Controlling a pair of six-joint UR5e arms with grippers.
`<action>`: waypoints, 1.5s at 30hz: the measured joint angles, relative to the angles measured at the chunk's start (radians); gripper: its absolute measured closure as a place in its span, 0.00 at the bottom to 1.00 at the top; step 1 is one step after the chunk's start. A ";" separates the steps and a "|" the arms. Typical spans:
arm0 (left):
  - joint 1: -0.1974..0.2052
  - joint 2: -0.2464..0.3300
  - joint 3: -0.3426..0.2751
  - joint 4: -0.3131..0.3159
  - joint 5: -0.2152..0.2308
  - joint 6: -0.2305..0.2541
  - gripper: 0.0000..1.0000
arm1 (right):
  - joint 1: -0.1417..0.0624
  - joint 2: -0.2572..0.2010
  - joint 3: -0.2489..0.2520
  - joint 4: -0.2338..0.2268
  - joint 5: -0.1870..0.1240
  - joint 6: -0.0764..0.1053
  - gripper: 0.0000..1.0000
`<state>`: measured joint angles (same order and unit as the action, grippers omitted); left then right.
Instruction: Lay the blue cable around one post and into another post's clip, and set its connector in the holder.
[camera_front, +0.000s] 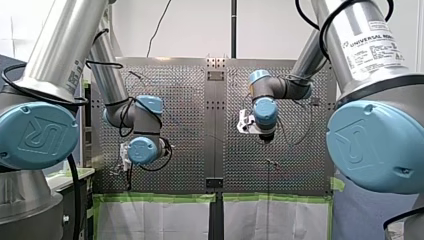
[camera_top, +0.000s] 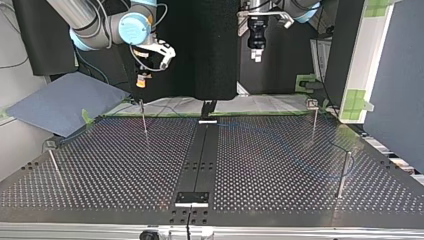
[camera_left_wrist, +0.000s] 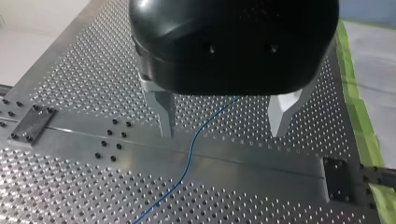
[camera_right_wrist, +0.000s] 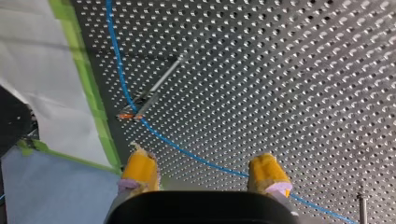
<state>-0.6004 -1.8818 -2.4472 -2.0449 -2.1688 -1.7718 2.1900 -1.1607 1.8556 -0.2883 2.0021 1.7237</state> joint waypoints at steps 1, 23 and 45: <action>0.002 0.000 0.000 -0.001 -0.002 0.000 0.00 | 0.007 0.000 0.005 -0.002 0.007 -0.001 0.00; 0.048 0.000 -0.001 -0.054 0.012 0.010 0.00 | 0.158 -0.001 0.080 -0.081 -0.027 -0.063 0.00; 0.072 0.000 -0.001 -0.091 0.076 -0.018 0.00 | 0.042 0.000 0.112 -0.154 -0.137 -0.097 0.00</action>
<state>-0.5284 -1.8822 -2.4478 -2.1358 -2.0926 -1.7896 2.2317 -1.1608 1.9674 -0.4419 1.8651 1.6270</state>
